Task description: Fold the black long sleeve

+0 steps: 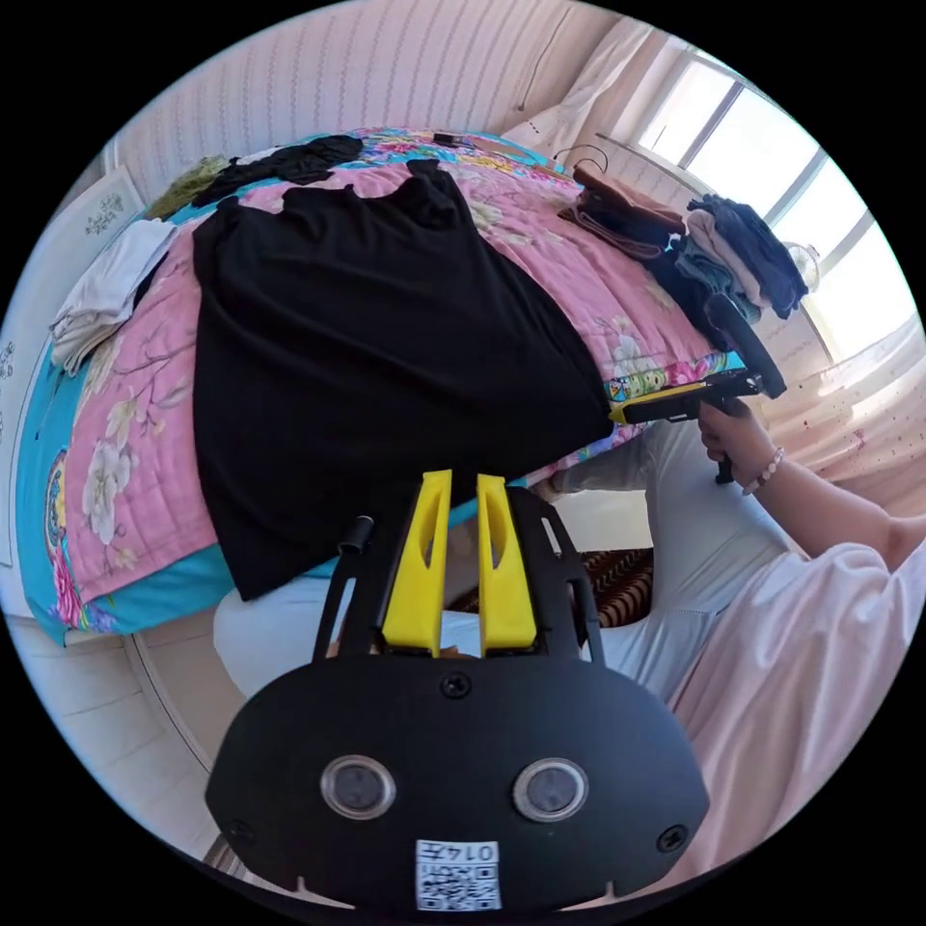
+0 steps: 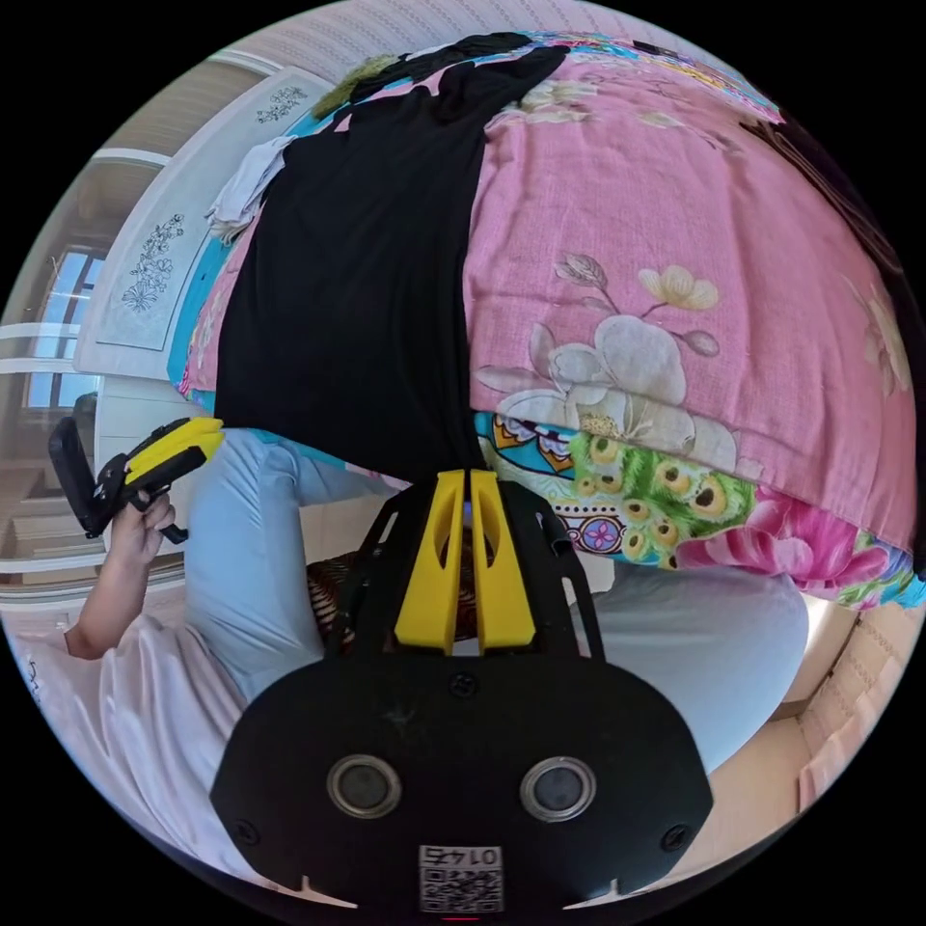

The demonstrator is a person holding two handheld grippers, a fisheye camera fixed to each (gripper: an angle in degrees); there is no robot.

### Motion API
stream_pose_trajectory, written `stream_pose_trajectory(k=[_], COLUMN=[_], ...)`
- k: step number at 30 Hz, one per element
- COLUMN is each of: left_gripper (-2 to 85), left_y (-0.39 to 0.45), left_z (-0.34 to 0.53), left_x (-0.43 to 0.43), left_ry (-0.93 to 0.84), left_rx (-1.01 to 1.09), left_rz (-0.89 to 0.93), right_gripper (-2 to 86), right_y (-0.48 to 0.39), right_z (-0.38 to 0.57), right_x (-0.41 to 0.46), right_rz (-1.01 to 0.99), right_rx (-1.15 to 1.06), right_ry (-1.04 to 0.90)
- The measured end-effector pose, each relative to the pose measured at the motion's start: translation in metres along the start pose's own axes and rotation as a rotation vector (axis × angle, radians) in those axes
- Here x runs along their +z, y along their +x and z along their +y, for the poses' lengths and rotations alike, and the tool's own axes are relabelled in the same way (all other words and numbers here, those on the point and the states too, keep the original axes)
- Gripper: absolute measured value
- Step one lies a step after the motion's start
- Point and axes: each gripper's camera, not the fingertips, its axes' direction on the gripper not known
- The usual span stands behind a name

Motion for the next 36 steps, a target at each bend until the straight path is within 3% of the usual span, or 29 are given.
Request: stream_pose_trajectory(k=[6,13,21,25,29,32,34,36], left_gripper=[5.1,4.8,5.0,6.4,8.1,7.2,5.2,1.5], left_y=[-0.03,-0.046,-0.051,-0.056,-0.054,-0.054,-0.058,-0.06], left_z=[0.012,-0.045,-0.239,-0.339,-0.435,-0.478,-0.493,-0.5], left_x=[-0.027,-0.011,0.038,0.073,0.137,0.198,0.236,0.246], left_ry=[0.1,0.161,0.217,0.238,0.169,0.044,-0.078,-0.073], left_rx=[-0.073,0.027,0.223,0.249,0.249,0.229,0.2,0.199], left_rz=[-0.017,-0.028,-0.045,-0.065,-0.039,-0.045,-0.037,0.018], right_gripper=[1.2,1.9,2.9,4.7,9.8,8.2,4.5,1.5], right_y=[0.011,0.046,0.091,0.114,0.138,0.164,0.182,0.205], right_z=[-0.001,-0.021,-0.186,-0.294,-0.401,-0.447,-0.448,-0.416], right_x=[-0.018,-0.069,-0.135,-0.151,-0.142,-0.113,-0.107,-0.128], right_rz=[-0.072,-0.055,0.07,0.009,-0.048,-0.116,-0.143,-0.315], right_rx=[-0.001,-0.024,-0.045,-0.038,0.052,0.162,0.205,0.182], right_ry=[0.036,0.169,0.269,0.315,0.351,0.29,0.285,0.372])
